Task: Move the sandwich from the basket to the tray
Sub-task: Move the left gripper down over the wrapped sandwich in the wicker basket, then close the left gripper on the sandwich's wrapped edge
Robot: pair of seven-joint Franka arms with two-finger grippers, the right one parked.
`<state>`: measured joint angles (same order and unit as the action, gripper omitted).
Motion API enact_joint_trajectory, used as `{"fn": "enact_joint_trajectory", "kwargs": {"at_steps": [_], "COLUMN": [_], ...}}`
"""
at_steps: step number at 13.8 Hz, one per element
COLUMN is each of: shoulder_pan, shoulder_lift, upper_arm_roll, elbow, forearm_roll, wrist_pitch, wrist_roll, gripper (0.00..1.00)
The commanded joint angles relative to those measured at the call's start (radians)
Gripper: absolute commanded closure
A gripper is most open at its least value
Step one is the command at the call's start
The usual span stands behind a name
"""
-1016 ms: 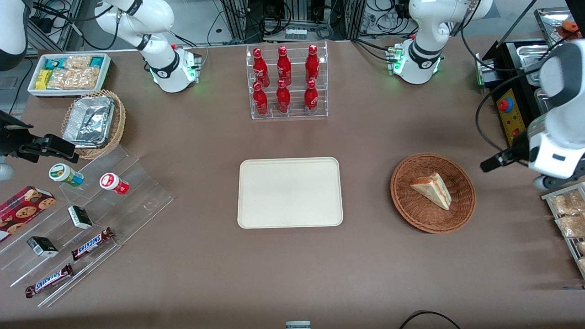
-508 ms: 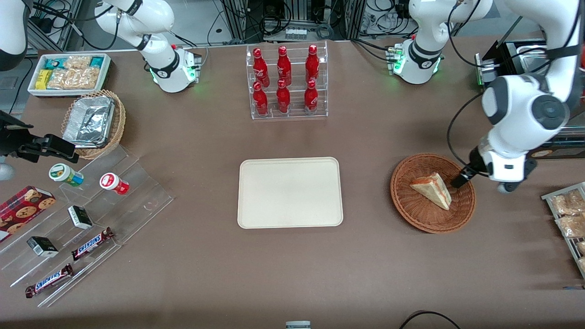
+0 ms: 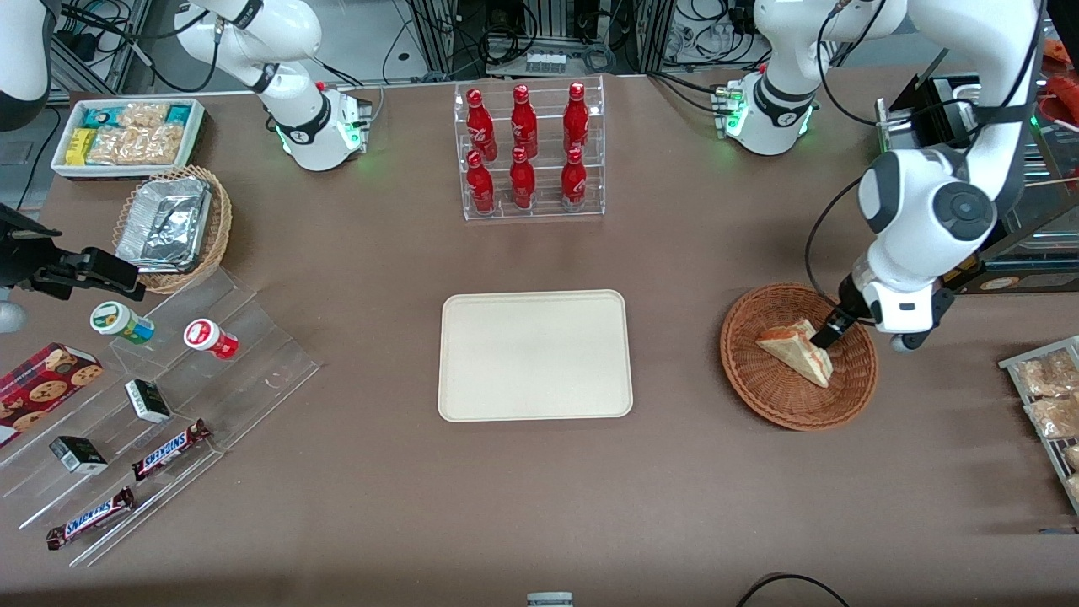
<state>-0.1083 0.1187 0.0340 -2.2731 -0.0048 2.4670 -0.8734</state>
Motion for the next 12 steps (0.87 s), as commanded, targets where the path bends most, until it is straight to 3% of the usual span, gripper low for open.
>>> {"fn": "enact_joint_trajectory", "kwargs": {"at_steps": [1, 6, 10, 11, 12], "shoulder_pan": [-0.021, -0.024, -0.024, -0.024, -0.024], "shoulder_lift": [0.044, 0.13, 0.138, 0.134, 0.118], "upper_arm_roll": [0.003, 0.003, 0.001, 0.003, 0.003], "elbow": [0.001, -0.002, 0.001, 0.007, 0.01], "forearm_roll": [-0.012, -0.009, -0.007, -0.007, -0.007], "wrist_pitch": [0.052, 0.136, 0.135, 0.133, 0.125], "wrist_roll": [-0.035, -0.035, -0.041, -0.041, -0.041], "gripper": [0.0, 0.04, 0.91, 1.0, 1.0]}}
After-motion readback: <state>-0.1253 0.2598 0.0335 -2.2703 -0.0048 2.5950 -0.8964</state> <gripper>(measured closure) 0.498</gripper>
